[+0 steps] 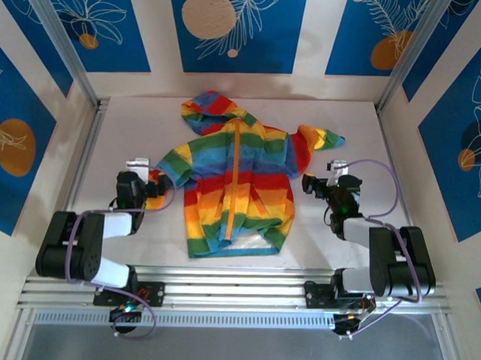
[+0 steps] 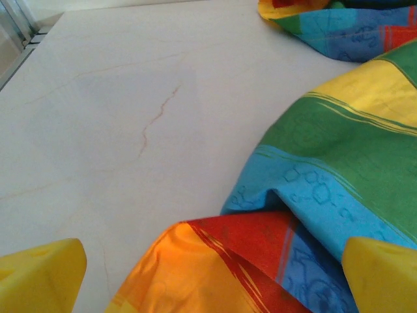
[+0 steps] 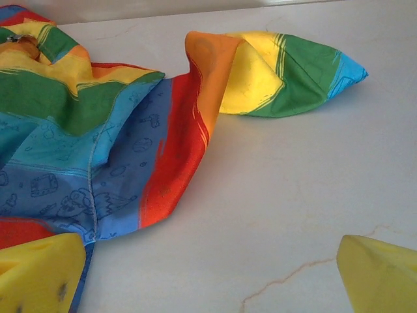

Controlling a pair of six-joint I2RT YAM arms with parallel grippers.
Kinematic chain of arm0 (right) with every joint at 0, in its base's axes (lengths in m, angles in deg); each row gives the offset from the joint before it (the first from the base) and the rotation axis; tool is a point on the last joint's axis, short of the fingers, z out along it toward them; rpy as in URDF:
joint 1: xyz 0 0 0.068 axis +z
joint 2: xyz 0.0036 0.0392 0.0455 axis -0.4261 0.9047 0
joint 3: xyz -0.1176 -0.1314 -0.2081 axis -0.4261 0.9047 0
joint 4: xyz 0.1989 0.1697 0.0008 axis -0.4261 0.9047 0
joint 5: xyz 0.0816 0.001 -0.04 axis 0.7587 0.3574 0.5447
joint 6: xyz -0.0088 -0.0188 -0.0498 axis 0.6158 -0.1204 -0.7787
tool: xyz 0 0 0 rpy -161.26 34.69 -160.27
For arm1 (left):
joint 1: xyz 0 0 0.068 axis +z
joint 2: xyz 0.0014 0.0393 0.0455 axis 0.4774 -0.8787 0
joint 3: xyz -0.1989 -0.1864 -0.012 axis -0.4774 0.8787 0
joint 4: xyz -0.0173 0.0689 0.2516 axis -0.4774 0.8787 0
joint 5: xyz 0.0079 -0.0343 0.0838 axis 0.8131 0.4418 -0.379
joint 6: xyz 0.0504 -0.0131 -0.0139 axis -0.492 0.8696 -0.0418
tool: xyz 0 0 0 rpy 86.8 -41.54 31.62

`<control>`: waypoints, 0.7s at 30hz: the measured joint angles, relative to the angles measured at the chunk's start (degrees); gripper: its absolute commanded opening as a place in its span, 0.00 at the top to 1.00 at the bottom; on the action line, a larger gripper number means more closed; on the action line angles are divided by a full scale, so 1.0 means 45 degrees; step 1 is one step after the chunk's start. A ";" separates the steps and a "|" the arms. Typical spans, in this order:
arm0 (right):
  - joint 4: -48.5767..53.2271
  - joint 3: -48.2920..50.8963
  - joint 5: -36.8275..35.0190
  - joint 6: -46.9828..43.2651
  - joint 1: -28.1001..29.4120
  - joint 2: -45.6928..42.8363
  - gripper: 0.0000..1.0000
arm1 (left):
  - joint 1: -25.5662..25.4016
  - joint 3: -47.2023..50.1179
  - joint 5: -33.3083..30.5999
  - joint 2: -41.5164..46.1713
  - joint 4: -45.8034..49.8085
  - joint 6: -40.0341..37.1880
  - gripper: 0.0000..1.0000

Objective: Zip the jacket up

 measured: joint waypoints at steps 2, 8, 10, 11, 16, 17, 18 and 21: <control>-0.0476 -0.0049 0.0238 0.0000 -0.0117 0.0544 0.01 | 0.0107 -0.0005 0.0219 -0.0622 -0.0573 0.0039 0.00; -0.1015 -0.0423 0.0622 -0.0049 -0.0146 0.1909 0.01 | 0.0126 -0.0029 0.0714 -0.1345 -0.1447 0.0039 0.00; -0.0850 -0.0806 0.0913 -0.0049 -0.0233 0.1977 0.01 | 0.0126 -0.0058 0.0792 -0.1350 -0.1647 0.0039 0.00; -0.0860 -0.0967 0.0991 -0.0044 -0.0277 0.1977 0.01 | 0.0126 -0.0073 0.0797 -0.1345 -0.1705 0.0034 0.00; -0.0831 -0.1161 0.1209 -0.0044 -0.0340 0.1977 0.01 | 0.0126 -0.0083 0.0801 -0.1345 -0.1889 0.0034 0.00; -0.0835 -0.1161 0.1219 -0.0044 -0.0340 0.1977 0.01 | 0.0126 -0.0083 0.0806 -0.1345 -0.1904 0.0034 0.00; -0.0845 -0.1161 0.1234 -0.0044 -0.0340 0.1977 0.01 | 0.0126 -0.0083 0.0850 -0.1345 -0.1928 0.0034 0.00; -0.0840 -0.1161 0.1273 -0.0049 -0.0340 0.1977 0.01 | 0.0126 -0.0092 0.1127 -0.1345 -0.1933 -0.0010 0.00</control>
